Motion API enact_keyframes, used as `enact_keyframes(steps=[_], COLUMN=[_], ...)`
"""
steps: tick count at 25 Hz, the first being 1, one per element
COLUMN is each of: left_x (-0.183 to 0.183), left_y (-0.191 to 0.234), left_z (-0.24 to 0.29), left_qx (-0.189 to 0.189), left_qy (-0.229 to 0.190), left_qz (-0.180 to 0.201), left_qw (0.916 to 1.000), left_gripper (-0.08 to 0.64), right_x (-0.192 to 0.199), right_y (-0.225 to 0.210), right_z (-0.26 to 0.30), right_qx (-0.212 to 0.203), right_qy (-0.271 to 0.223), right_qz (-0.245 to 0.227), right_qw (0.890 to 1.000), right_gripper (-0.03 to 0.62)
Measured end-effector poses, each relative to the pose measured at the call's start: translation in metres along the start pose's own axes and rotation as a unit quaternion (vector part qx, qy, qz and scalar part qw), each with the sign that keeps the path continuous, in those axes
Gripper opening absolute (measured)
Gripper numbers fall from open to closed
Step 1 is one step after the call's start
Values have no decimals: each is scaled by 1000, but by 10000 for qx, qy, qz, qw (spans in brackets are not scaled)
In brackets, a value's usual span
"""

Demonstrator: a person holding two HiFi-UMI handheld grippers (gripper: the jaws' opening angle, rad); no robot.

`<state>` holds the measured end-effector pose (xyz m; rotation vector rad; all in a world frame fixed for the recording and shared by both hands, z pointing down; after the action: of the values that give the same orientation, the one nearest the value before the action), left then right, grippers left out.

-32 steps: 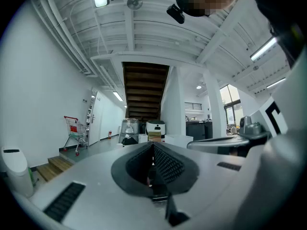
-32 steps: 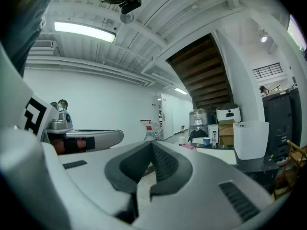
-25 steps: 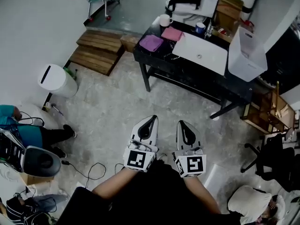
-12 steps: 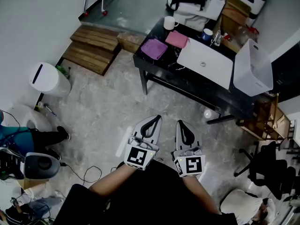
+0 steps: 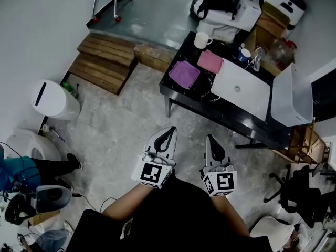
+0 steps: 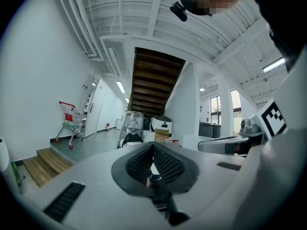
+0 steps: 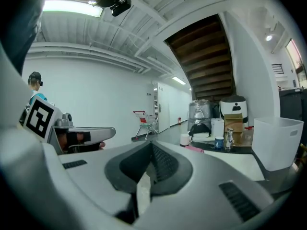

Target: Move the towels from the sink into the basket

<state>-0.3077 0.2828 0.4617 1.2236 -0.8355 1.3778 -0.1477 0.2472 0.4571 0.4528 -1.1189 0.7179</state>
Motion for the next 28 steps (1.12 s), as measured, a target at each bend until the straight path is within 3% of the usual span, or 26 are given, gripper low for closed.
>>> enact_keyframes(steps=[3, 9, 15, 21, 28], left_x=[-7, -19, -28, -16, -19], left_y=[31, 57, 65, 77, 93], left_z=[15, 26, 24, 25, 34], left_qx=[35, 362, 103, -117, -273], left_qy=[-31, -20, -215, 17, -69], left_qz=[-22, -429, -256, -165, -245], left_qw=[10000, 9984, 9994, 9998, 9993], left_gripper=[5, 5, 5, 5, 5], right_x=[-10, -17, -12, -14, -24], right_y=[-4, 1, 8, 9, 2], right_z=[27, 53, 69, 85, 112], right_qx=[168, 392, 252, 139, -165], right_qy=[33, 55, 314, 301, 208], right_qz=[35, 76, 7, -73, -6], right_qw=[9998, 9992, 9992, 9994, 9996], right_gripper=[17, 17, 18, 18, 18])
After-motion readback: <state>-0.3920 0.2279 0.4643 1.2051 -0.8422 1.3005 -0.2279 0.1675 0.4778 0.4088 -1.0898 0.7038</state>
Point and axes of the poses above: the fingertips, and each gripper's own axes: z forward along the fingers, y to its left, x out of its underside, the point moved 5 cm from there along -z, backward along the fingers, and after that the axes turned 12 degrees about y, right-handed, at the moved point
